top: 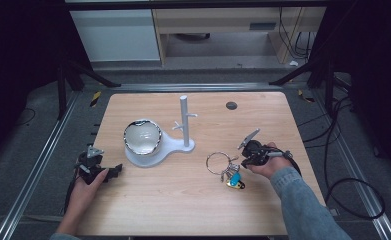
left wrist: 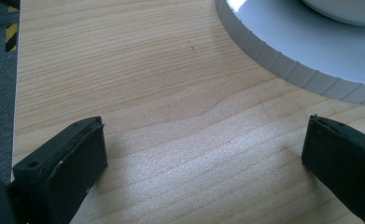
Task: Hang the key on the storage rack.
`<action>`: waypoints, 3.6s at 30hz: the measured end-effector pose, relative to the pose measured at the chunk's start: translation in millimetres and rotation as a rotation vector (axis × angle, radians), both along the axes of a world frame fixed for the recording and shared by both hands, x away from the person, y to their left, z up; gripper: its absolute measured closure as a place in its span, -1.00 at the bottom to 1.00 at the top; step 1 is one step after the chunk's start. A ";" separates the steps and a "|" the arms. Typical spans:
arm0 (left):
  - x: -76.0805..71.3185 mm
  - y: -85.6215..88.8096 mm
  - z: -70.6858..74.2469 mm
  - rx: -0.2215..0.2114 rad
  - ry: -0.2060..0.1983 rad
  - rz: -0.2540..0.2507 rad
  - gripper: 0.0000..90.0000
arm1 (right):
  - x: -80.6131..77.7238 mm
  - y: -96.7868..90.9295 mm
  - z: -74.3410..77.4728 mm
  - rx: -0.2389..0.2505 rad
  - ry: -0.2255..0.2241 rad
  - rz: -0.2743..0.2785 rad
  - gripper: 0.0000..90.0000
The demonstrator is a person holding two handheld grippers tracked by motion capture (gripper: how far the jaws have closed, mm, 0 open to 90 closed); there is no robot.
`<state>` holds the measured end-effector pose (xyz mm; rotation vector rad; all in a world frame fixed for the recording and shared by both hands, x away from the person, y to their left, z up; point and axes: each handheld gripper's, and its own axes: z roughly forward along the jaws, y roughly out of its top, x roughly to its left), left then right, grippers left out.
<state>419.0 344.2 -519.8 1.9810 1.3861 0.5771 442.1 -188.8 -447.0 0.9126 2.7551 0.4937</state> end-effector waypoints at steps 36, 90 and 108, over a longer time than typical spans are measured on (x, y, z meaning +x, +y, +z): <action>0.0 0.0 0.0 0.000 0.000 0.000 -1.00 | 33.4 39.1 -12.4 -0.176 0.099 0.110 0.82; 0.2 0.0 0.0 0.000 0.000 -0.001 -1.00 | 39.8 36.7 35.7 -0.016 0.145 0.105 0.97; 0.5 0.0 0.0 0.000 -0.001 0.001 -1.00 | 38.4 30.4 72.1 0.047 0.071 0.061 0.98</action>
